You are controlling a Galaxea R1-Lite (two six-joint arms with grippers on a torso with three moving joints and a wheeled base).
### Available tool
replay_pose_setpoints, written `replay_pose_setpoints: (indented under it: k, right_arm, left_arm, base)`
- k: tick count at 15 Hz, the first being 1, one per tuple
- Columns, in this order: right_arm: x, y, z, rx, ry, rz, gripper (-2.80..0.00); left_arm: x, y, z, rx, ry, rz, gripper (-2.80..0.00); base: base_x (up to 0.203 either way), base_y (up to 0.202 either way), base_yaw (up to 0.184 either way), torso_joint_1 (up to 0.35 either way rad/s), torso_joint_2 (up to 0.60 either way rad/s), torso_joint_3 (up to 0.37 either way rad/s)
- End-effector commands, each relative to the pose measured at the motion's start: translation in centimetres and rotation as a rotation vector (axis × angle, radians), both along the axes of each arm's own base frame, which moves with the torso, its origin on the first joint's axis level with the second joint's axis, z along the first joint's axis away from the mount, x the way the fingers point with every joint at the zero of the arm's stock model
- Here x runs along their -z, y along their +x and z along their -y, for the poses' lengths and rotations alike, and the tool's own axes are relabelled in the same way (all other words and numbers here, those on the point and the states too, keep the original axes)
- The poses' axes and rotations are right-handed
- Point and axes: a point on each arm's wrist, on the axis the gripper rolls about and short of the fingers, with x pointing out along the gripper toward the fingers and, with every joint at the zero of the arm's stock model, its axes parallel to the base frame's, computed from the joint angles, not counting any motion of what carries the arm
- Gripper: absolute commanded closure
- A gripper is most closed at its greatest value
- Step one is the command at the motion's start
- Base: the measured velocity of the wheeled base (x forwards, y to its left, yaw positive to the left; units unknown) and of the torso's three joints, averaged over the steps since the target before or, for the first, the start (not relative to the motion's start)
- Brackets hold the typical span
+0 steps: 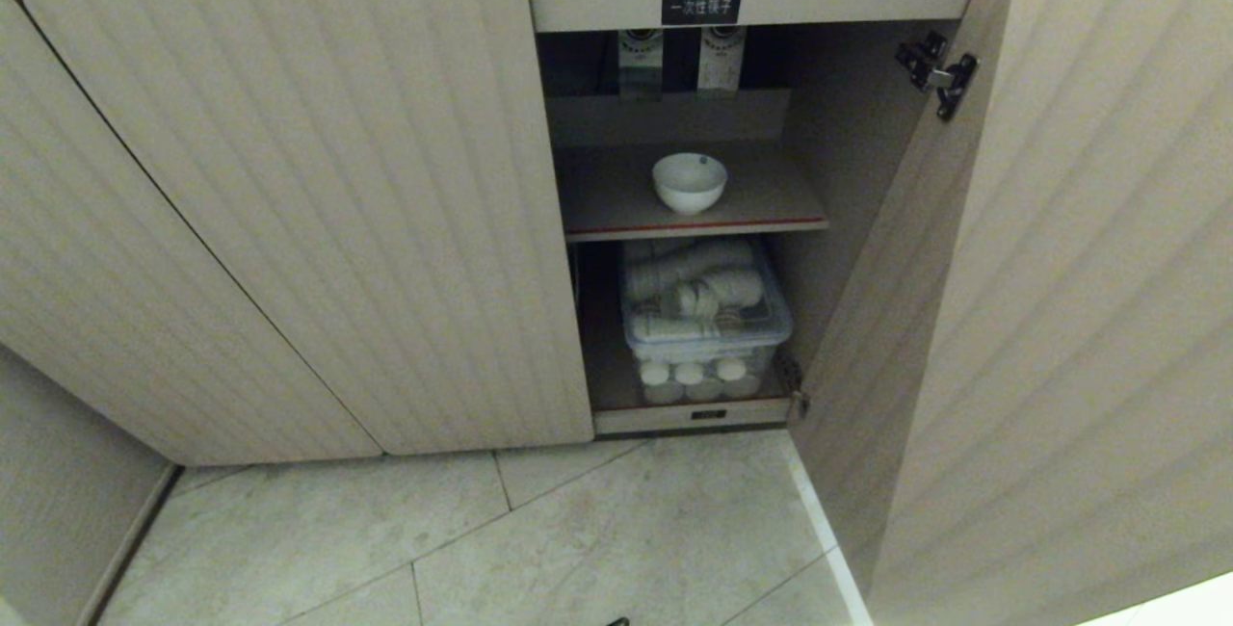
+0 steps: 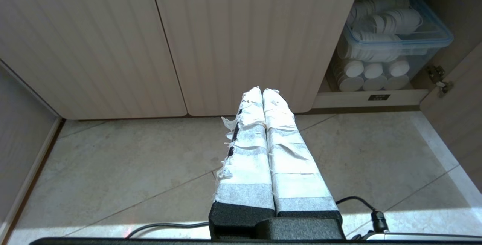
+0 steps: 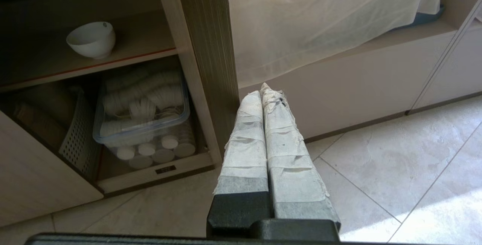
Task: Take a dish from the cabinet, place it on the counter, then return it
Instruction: Close the cabinet door
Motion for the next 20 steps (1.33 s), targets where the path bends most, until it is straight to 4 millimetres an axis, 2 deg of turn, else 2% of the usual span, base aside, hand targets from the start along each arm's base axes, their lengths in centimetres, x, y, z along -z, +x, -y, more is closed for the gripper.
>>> replay_pose_setpoints:
  k: [1,5,11,20]
  right_arm:
    - [0.2,0.3,0.1,-0.002,-0.002,0.016,0.00]
    - [0.5,0.8,0.2,-0.008,0.021,0.005,0.00]
    - [-0.1,2.4,0.5,-0.024,0.033,0.024,0.00]
    - [0.4,2.5,0.1,-0.147,0.035,0.021,0.00]
  left_arm:
    - [0.0,0.0,0.0,-0.001,-0.001,0.001,0.00]
    - [0.0,0.0,0.0,-0.001,-0.001,0.000,0.00]
    - [0.0,0.0,0.0,-0.001,-0.001,0.000,0.00]
    - [0.0,0.0,0.0,-0.001,-0.001,0.000,0.00]
  base:
    - [0.000,0.000,0.000,0.000,0.00,0.000]
    - [0.000,0.000,0.000,0.000,0.00,0.000]
    - [0.000,0.000,0.000,0.000,0.00,0.000]
    - [0.000,0.000,0.000,0.000,0.00,0.000]
